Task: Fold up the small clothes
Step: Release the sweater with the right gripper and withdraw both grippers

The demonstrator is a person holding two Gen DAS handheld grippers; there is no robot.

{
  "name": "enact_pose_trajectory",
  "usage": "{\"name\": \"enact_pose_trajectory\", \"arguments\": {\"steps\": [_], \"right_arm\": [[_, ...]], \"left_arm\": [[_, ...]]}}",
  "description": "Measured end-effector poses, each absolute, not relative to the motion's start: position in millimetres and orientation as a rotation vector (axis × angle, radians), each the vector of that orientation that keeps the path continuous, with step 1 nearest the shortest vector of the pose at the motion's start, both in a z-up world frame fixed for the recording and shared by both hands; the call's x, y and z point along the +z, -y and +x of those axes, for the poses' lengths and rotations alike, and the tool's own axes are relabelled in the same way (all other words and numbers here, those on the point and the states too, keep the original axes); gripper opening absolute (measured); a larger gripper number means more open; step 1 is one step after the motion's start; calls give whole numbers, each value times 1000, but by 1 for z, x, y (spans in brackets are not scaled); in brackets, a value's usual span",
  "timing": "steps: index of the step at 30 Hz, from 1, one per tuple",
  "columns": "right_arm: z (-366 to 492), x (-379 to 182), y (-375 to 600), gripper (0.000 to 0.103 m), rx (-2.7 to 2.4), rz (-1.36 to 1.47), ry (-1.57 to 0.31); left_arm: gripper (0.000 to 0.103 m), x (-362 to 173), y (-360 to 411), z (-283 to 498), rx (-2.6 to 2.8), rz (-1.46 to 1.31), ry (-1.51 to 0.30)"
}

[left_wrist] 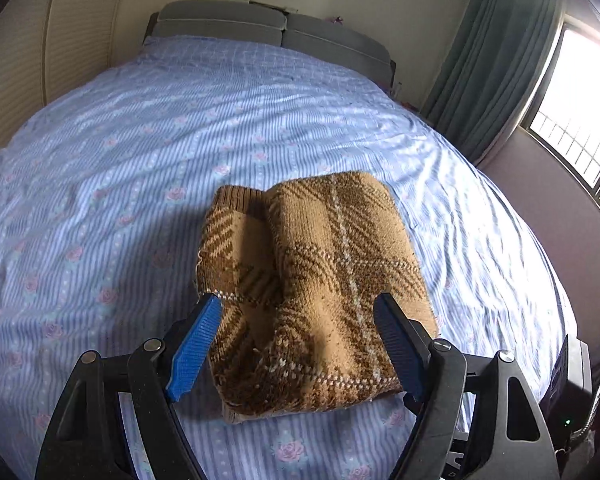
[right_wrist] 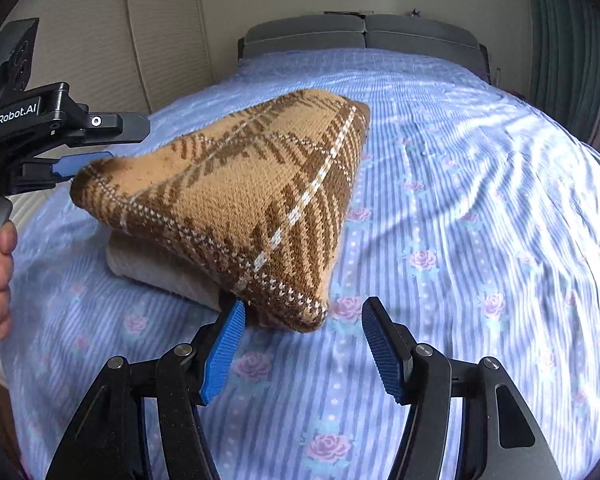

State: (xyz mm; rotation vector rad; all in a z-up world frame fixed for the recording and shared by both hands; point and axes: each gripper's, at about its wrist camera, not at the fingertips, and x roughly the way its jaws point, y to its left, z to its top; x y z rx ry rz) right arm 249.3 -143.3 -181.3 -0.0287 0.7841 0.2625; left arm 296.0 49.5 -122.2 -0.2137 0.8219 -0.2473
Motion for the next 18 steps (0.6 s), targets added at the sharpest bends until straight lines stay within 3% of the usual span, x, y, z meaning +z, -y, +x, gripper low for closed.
{"name": "enact_pose_trajectory", "arguments": {"steps": [7, 11, 18], "right_arm": [[261, -195, 157, 61, 193, 27, -806], [259, -204, 163, 61, 179, 61, -827], [219, -175, 162, 61, 256, 27, -709]], "left_arm": [[80, -160, -67, 295, -195, -269, -891], [89, -177, -64, 290, -154, -232, -885], [83, -128, -54, 273, -138, -143, -715]]}}
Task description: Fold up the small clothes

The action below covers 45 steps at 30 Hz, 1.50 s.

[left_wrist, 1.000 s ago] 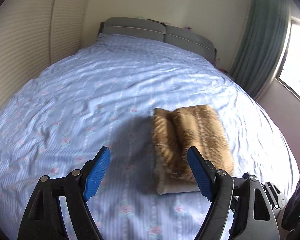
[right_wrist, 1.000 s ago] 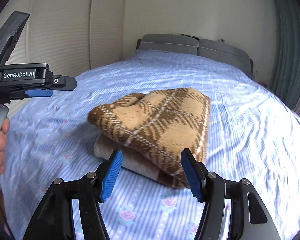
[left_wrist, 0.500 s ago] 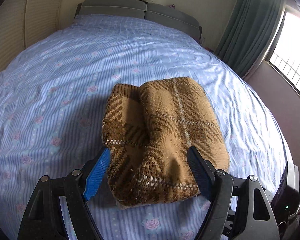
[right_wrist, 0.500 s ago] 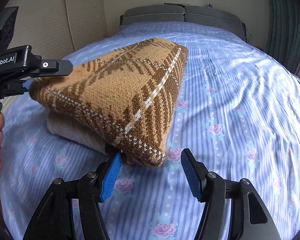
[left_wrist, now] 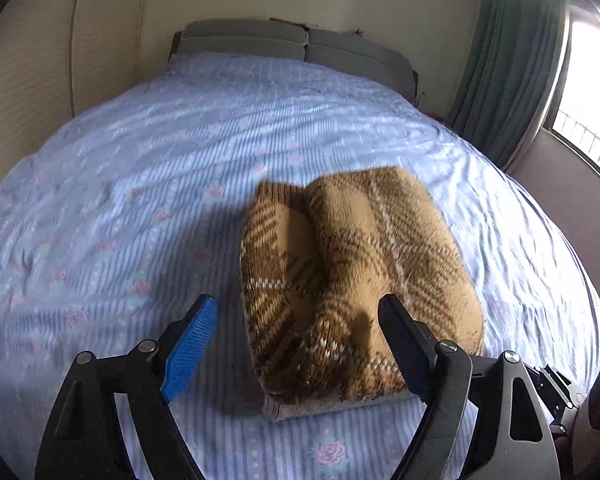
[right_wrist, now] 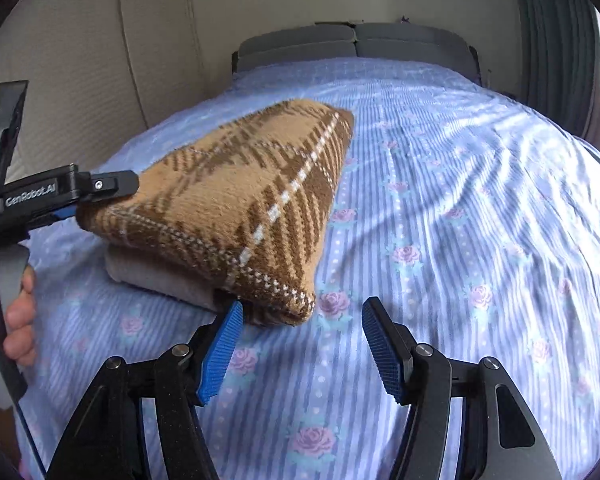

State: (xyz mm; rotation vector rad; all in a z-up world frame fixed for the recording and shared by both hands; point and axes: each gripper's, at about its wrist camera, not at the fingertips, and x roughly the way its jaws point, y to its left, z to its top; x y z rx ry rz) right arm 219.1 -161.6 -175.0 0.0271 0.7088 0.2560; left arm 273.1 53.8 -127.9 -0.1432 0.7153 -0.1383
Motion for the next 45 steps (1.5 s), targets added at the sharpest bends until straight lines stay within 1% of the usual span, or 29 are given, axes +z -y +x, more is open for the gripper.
{"name": "enact_pose_trajectory", "arguments": {"steps": [3, 5, 7, 9, 10, 14, 15, 17, 20, 21, 22, 23, 26, 31, 33, 39, 45], "right_arm": [[215, -157, 173, 63, 263, 69, -655], [223, -149, 179, 63, 248, 100, -647], [238, -141, 186, 63, 236, 127, -650], [248, -135, 194, 63, 232, 152, -651], [250, -133, 195, 63, 233, 162, -649], [258, -129, 207, 63, 223, 155, -628], [260, -130, 209, 63, 218, 152, -629], [265, -134, 211, 63, 213, 157, -636], [271, -139, 215, 63, 208, 179, -650], [274, -140, 216, 63, 207, 189, -656], [276, -142, 217, 63, 206, 199, -663], [278, -142, 218, 63, 202, 205, -670], [286, -144, 218, 63, 184, 213, -688], [293, -141, 216, 63, 163, 210, -695], [295, -138, 214, 63, 165, 209, -689], [303, -133, 202, 63, 160, 186, -688], [310, -136, 186, 63, 185, 153, -722]], "left_arm": [[83, -100, -43, 284, -221, -130, -668], [83, -97, -35, 307, -308, -151, -721], [82, -106, -31, 338, -365, -182, -817], [69, -117, -29, 362, -329, -185, -932], [61, -120, -32, 370, -327, -204, -962], [61, -137, -38, 388, -341, -236, -1031], [59, -143, -38, 391, -352, -241, -1049], [53, -153, -34, 395, -380, -252, -1076], [47, -156, -34, 396, -400, -279, -1087], [47, -156, -34, 396, -402, -283, -1090], [43, -156, -35, 396, -406, -285, -1090], [36, -156, -35, 397, -412, -290, -1087], [24, -151, -40, 392, -431, -315, -1056], [22, -118, -44, 371, -417, -279, -938], [22, -114, -48, 366, -398, -262, -917], [23, -147, -55, 367, -330, -228, -943], [27, -163, -46, 366, -297, -177, -894]]}}
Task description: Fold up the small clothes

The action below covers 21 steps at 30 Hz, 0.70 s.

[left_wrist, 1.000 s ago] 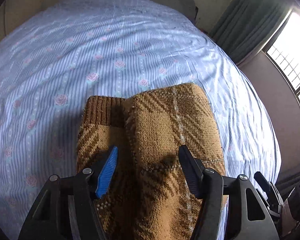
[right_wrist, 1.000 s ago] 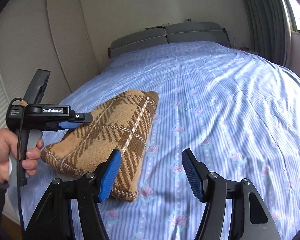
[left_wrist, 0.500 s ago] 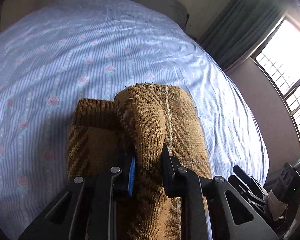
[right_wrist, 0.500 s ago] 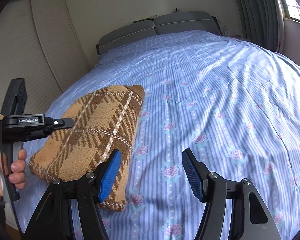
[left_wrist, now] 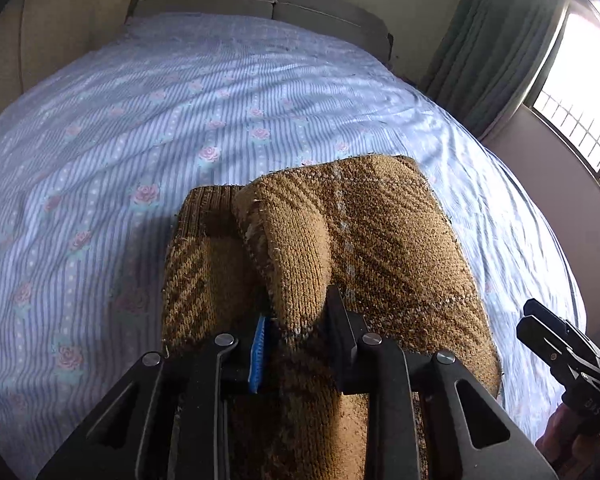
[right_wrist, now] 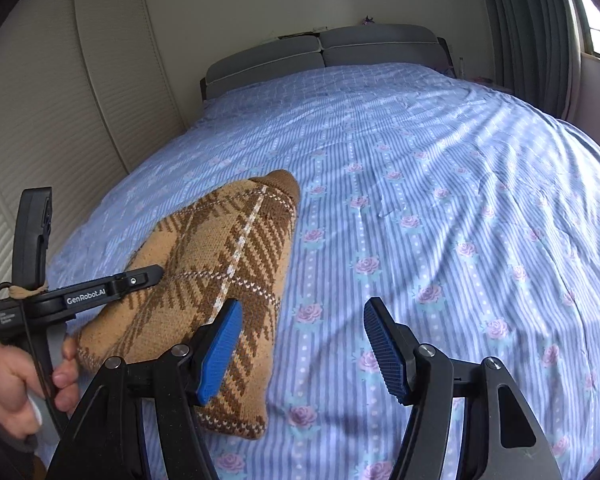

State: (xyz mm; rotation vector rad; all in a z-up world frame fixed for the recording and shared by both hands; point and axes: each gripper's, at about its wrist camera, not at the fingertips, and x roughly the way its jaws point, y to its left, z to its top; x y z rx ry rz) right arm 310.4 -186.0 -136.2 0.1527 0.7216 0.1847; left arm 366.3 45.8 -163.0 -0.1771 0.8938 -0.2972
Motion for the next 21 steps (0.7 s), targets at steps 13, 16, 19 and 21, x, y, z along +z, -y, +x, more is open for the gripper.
{"name": "enact_pose_trajectory", "arguments": {"steps": [13, 16, 19, 21], "right_arm": [[321, -143, 153, 79, 232, 138, -766], [323, -145, 151, 84, 215, 128, -770], [325, -150, 151, 90, 222, 128, -794], [326, -155, 150, 95, 209, 101, -804]], "left_arm": [[66, -135, -49, 320, -229, -123, -805], [66, -147, -54, 315, -203, -104, -838], [72, -163, -64, 315, -199, -152, -868], [76, -171, -69, 314, -195, -179, -869]]}}
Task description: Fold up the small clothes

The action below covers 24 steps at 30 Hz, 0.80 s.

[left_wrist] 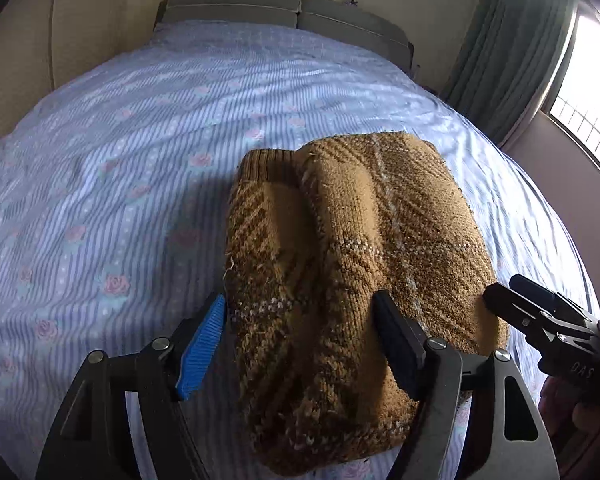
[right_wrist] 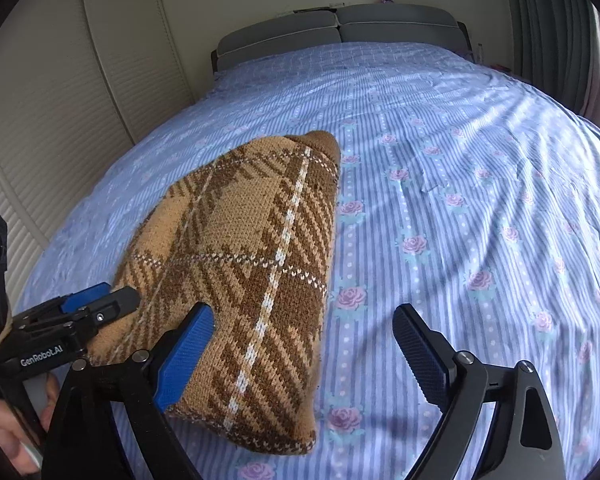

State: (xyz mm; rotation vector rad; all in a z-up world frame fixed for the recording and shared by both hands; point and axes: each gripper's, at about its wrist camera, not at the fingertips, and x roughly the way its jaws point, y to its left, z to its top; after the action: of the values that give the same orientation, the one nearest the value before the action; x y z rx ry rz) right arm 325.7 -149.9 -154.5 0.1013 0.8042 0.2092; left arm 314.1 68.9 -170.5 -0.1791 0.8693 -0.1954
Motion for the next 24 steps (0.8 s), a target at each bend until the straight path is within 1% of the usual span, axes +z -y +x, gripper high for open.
{"name": "enact_pose_trajectory", "arguments": {"steps": [1, 4, 9, 11, 12, 16, 24], "right_arm": [[326, -156, 149, 97, 201, 86, -806], [329, -162, 152, 99, 204, 95, -825], [335, -148, 161, 100, 266, 132, -815], [341, -147, 166, 100, 319, 177, -827], [347, -148, 168, 100, 335, 200, -844], [368, -157, 173, 100, 352, 263, -900], [389, -181, 165, 100, 463, 357, -984]], "left_arm": [[78, -174, -70, 314, -194, -179, -866], [79, -180, -72, 310, -200, -206, -852], [79, -155, -79, 300, -218, -231, -789], [89, -151, -88, 302, -239, -270, -783], [91, -153, -92, 307, -255, -295, -804], [91, -171, -103, 328, -319, -394, -920], [91, -200, -103, 340, -426, -532, -976]]}}
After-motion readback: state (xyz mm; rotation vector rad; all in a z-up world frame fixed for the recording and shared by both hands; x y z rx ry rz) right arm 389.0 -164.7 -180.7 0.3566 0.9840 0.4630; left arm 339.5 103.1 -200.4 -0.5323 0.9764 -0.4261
